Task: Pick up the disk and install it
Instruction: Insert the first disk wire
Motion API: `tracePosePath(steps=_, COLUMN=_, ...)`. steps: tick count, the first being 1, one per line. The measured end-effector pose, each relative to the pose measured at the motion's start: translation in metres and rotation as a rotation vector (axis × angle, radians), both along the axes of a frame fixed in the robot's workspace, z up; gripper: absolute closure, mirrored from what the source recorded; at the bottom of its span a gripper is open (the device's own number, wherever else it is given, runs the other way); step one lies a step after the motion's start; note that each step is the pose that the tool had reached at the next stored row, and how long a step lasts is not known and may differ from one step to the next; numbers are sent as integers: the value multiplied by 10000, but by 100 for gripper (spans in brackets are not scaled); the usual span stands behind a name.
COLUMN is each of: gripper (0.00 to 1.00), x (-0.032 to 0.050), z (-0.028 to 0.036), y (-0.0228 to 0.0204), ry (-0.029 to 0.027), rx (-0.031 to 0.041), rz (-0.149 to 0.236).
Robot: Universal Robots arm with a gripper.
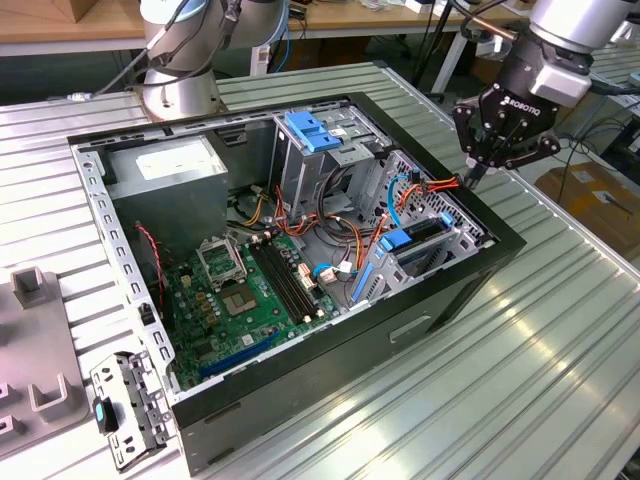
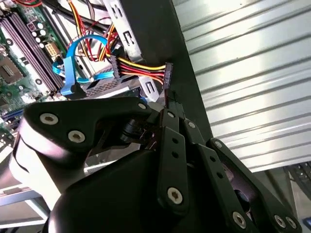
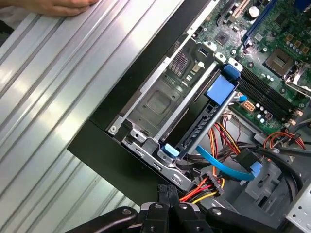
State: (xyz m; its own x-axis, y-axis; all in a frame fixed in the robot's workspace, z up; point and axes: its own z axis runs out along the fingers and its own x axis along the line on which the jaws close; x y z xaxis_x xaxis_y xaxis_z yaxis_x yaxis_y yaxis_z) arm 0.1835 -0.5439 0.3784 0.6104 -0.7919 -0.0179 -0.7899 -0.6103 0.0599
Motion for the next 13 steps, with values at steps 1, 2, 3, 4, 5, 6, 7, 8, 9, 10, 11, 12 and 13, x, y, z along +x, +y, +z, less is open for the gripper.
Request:
tracePosePath(steps=1, gripper=89, x=0, z=-1, y=0, ry=0, rx=121, rz=61)
tracePosePath(steps=2, gripper=89, x=0, z=-1, y=0, ry=1, rx=218, rz=142)
tracePosePath(steps=3, gripper=89, x=0, z=-3, y=0, ry=2, rx=279, rz=280)
tracePosePath(steps=4, gripper=89, x=0, z=-5, y=1, ry=3, rx=284, rz=389)
tracePosePath(steps=5, gripper=89, x=0, z=-7, y=1, ry=4, rx=282, rz=506)
tracePosePath(steps=6, gripper=89, x=0, z=-9, y=0, ry=4, rx=281, rz=608)
tracePosePath(steps=7, gripper=89, x=0, z=-9, y=0, ry=5, rx=281, rz=674)
tracePosePath(steps=8, gripper=89, x=0, z=-9, y=0, ry=6, rx=281, rz=696)
tracePosePath(steps=9, gripper=89, x=0, z=-10, y=0, ry=6, rx=282, rz=703)
tracePosePath(steps=10, gripper=89, x=0, z=-10, y=0, ry=6, rx=283, rz=704)
tracePosePath(steps=11, gripper=89, x=0, z=-10, y=0, ry=6, rx=282, rz=704)
tracePosePath(steps=12, gripper=89, x=0, z=-10, y=0, ry=6, rx=282, rz=704)
tracePosePath(steps=13, gripper=89, x=0, z=-10, y=0, ry=6, rx=282, rz=704)
